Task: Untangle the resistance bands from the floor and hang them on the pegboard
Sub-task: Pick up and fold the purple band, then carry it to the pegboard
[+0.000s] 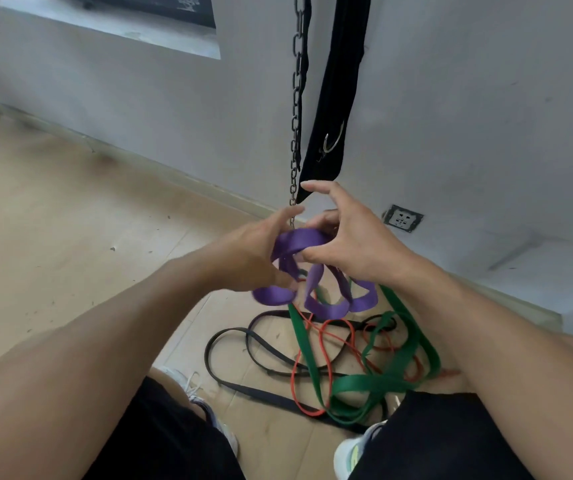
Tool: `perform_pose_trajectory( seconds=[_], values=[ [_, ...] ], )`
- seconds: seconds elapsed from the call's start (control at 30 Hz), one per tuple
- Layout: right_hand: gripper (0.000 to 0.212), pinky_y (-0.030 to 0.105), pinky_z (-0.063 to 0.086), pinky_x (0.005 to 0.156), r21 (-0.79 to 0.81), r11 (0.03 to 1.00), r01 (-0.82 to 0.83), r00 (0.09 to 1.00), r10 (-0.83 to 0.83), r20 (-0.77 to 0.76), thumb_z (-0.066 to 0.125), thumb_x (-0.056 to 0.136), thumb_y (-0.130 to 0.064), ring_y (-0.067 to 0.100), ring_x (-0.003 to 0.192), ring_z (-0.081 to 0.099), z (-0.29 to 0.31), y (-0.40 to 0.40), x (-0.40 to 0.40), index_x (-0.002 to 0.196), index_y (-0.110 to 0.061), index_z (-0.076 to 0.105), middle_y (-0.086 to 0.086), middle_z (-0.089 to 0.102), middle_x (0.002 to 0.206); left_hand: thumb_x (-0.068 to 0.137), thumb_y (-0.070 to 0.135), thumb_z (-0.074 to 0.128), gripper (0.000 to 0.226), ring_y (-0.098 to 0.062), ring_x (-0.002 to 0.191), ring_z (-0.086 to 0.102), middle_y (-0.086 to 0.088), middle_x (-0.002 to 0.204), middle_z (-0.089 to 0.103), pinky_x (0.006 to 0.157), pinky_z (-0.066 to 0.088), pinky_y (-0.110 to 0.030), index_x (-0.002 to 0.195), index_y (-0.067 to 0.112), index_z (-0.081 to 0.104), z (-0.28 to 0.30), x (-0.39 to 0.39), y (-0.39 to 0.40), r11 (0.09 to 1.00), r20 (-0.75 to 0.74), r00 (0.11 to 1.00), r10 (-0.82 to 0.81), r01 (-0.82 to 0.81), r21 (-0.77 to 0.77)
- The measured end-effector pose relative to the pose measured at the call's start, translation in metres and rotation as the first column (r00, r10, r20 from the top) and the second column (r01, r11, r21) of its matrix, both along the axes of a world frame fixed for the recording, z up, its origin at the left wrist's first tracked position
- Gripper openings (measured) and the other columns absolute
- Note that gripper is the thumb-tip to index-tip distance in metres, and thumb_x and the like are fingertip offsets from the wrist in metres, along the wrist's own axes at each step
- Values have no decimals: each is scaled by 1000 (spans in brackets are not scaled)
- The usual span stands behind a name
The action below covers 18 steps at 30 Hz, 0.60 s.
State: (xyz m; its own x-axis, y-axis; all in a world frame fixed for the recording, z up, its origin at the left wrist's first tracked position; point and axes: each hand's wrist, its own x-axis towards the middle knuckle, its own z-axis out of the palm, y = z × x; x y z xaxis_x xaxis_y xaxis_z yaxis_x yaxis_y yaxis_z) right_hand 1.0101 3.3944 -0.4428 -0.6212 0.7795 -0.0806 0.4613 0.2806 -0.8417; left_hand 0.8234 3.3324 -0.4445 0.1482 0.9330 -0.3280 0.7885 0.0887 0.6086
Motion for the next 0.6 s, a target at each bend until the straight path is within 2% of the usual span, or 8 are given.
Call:
perform_pose_trajectory(
  seconds=[0.03,0.1,0.17,0.23,0.33,0.4,0.47,0.6],
  values=[
    [97,35,57,96,-17,1000,-22,1000,22,2,91,72,-14,5,88,74,2,-1,2,149,-39,38,-14,80,93,74,34,89,101,-21,109,61,4,130,61,95,49,-35,153,31,27,0,6,-1,1000,-57,998,-9,9,14],
    [92,36,58,95,-36,998,-43,999,43,8,91,72,-12,6,89,74,4,0,6,145,-37,41,-14,80,93,77,37,86,72,-22,93,65,2,113,71,84,53,-35,137,27,47,4,11,1,994,-86,996,25,-15,111],
    [83,37,59,93,-75,997,-34,999,32,-23,90,75,-9,9,88,75,3,2,8,139,-33,44,-13,80,97,75,37,85,45,-21,81,66,3,93,75,75,55,-35,113,24,64,12,9,4,982,-81,993,85,-69,177],
    [79,40,60,92,-112,993,-30,997,22,-70,89,76,-6,15,90,74,-1,3,7,136,-30,44,-9,80,103,72,32,85,34,-21,72,67,3,82,75,68,55,-34,100,23,69,18,5,6,978,-38,990,138,-130,161],
    [79,46,59,96,-109,994,-24,994,12,-112,85,75,-6,18,102,73,-11,3,2,136,-32,42,-4,72,116,71,20,82,39,-24,63,68,0,74,77,59,54,-30,106,24,64,23,1,4,960,100,969,224,-237,151],
    [79,45,56,101,-117,992,-37,996,27,-90,88,72,-9,17,107,70,-17,6,1,133,-33,45,-3,70,117,74,13,80,49,-25,65,69,-1,77,78,63,57,-33,117,25,60,26,-1,1,955,196,955,224,-255,153],
    [74,43,52,105,-129,986,-105,994,104,-15,92,70,-12,14,109,69,-20,8,1,129,-32,52,-2,73,113,76,9,80,51,-30,70,70,-3,80,78,71,59,-38,120,26,60,28,-3,-2,956,254,947,195,-242,168],
    [44,47,54,99,-106,980,-166,986,167,-5,91,75,-18,18,101,72,-23,6,-3,112,-28,68,0,76,105,76,9,85,51,-34,76,71,-3,85,79,79,58,-39,119,26,64,30,-10,-2,940,385,902,193,-282,190]
  ],
)
